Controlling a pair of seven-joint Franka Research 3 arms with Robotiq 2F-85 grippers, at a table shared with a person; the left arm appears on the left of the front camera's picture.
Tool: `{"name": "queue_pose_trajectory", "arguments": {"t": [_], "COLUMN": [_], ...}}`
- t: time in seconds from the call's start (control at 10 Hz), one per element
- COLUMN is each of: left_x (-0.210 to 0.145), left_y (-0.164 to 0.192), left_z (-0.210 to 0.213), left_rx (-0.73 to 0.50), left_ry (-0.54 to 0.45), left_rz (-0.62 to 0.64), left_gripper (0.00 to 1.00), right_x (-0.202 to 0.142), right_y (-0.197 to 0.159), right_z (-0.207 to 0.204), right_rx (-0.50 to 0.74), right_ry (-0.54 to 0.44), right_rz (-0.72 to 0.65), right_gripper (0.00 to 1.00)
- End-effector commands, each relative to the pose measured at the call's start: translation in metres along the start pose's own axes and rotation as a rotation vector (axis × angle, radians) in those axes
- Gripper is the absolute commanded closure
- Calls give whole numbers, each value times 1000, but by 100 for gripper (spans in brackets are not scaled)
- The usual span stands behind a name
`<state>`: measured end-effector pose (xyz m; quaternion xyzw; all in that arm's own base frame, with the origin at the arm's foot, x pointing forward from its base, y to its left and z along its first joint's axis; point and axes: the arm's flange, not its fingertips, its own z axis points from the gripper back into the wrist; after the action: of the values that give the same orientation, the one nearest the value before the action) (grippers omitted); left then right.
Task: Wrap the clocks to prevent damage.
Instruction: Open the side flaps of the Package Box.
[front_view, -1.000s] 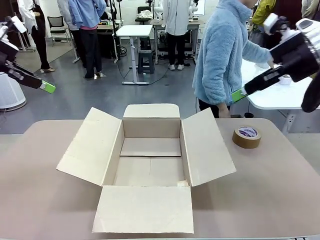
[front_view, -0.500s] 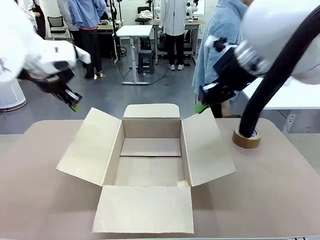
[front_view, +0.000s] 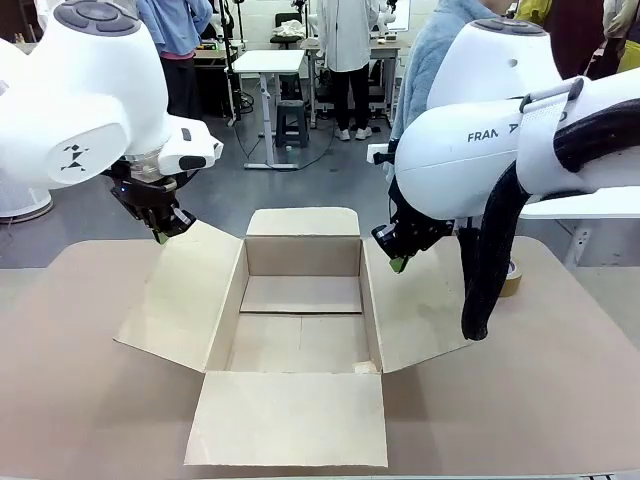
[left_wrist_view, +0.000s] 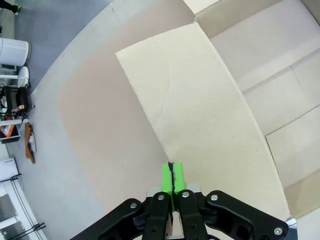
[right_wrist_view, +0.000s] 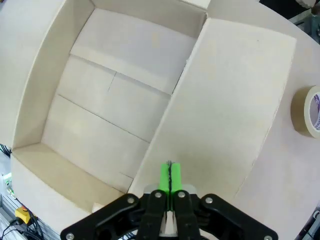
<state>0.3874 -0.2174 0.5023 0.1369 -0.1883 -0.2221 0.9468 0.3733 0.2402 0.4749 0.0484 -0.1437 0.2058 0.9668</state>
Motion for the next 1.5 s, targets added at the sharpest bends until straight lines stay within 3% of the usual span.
{"name": "queue_pose_trajectory", "arguments": {"t": [0.0,0.3,0.6,0.8,1.2,1.4], "left_x": [-6,-1,5,9,1,-6], "left_y": [3,2,-27,-24,-13,-6], "left_z": [-1,0,-24,-49,-117,-136], "left_rx": [8,-11,35,10,-115,-232], "left_ry": [-13,-1,59,117,216,250], "left_rz": [-1,0,95,201,327,351], "left_gripper": [100,100,100,100,100,100], "right_x": [-1,1,10,16,12,10], "right_y": [1,0,18,5,-37,-52], "right_z": [8,7,-27,-52,-102,-121], "right_rx": [42,17,-313,-347,-250,-85], "right_ry": [-43,-20,-46,-19,68,135], "right_rz": [-20,-2,-279,-384,-468,-481], "right_gripper": [100,99,99,99,99,99]}}
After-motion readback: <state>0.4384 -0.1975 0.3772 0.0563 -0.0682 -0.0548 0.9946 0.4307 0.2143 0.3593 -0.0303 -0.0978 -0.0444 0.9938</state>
